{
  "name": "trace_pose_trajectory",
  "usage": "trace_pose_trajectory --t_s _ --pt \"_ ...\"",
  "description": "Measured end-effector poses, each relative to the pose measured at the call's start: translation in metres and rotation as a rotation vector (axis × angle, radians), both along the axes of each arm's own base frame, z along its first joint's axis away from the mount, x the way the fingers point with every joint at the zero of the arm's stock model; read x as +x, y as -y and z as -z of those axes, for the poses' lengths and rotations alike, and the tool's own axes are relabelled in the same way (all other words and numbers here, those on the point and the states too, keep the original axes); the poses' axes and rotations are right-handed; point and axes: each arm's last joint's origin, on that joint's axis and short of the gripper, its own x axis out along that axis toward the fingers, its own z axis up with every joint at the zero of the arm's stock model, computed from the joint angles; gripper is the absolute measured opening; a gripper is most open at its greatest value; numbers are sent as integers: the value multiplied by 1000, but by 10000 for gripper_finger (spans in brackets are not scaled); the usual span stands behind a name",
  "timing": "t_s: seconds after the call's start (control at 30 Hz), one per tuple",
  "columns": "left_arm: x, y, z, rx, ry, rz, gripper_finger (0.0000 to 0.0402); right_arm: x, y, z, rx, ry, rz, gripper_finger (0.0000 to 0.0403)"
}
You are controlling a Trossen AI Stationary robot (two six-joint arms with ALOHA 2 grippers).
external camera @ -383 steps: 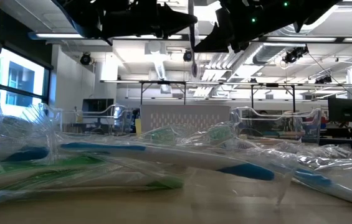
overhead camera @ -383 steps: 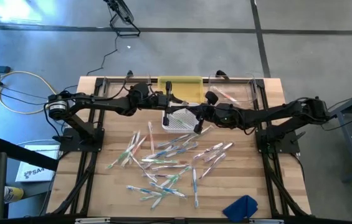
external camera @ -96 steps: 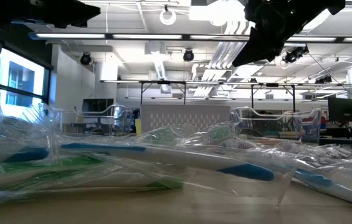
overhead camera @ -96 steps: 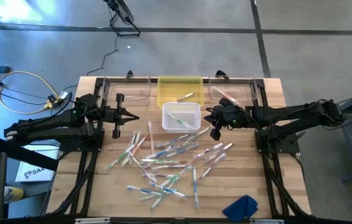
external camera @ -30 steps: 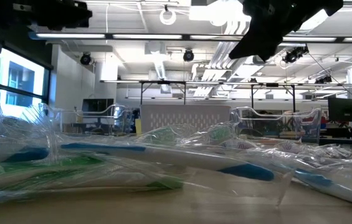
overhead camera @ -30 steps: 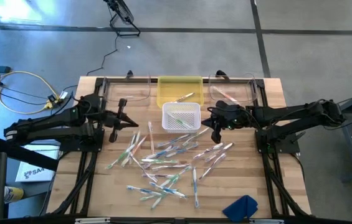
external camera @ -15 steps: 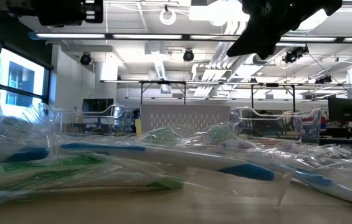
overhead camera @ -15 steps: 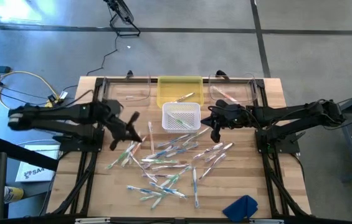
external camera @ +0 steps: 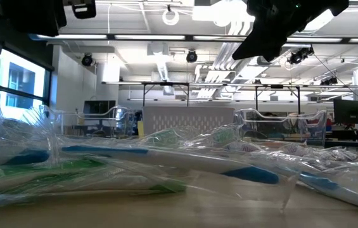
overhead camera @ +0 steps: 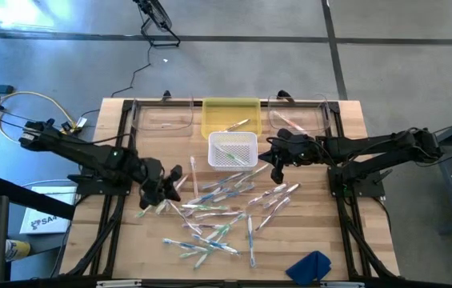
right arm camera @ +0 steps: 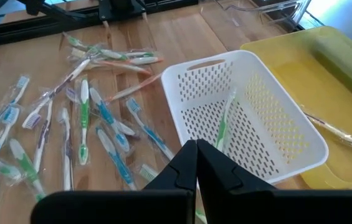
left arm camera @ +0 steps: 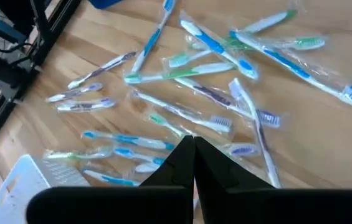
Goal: Pick & Place Toothbrushes
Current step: Put the purple toothbrush into the yellow bin
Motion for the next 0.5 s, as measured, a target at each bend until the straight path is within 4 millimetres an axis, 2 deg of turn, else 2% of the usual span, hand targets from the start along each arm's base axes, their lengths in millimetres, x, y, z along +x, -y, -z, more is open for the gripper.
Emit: trace_pose_trajectory --t_s 0.3,0.5 --pt "-4 14 1 -54 -35 -7 0 0 0 0 -2 0 3 2" --pt "0 14 3 -60 -48 -34 0 0 0 0 -3 0 5 2"
